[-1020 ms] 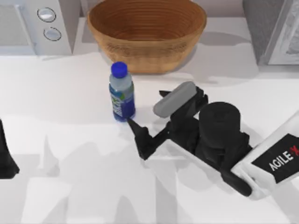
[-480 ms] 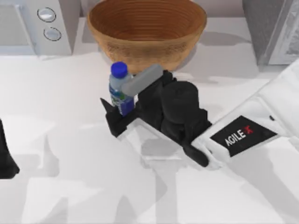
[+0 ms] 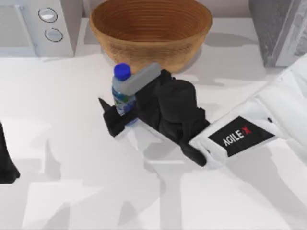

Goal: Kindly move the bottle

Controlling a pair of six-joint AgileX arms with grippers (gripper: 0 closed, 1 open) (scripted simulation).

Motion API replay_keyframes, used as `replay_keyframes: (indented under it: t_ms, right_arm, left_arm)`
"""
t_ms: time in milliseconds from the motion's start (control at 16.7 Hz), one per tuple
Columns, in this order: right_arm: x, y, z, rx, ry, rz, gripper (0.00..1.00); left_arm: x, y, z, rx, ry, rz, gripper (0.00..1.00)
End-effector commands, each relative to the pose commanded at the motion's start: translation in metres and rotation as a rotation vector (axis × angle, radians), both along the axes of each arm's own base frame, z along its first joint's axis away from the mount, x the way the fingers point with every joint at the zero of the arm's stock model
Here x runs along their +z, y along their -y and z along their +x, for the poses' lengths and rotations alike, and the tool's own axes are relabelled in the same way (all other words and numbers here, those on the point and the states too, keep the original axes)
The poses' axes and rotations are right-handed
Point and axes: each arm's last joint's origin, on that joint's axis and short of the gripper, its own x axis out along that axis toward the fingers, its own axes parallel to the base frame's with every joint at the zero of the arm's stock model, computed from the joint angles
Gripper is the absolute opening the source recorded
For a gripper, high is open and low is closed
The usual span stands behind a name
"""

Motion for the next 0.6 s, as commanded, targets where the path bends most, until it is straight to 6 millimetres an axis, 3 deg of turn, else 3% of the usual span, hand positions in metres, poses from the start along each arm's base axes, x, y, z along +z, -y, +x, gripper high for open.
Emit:
replay_keyframes:
  t_ms: [600]
  right_arm:
    - [0.0000, 0.0000, 0.0000, 0.000, 0.000, 0.000, 0.17]
  left_arm:
    - [0.0000, 0.0000, 0.0000, 0.000, 0.000, 0.000, 1.00]
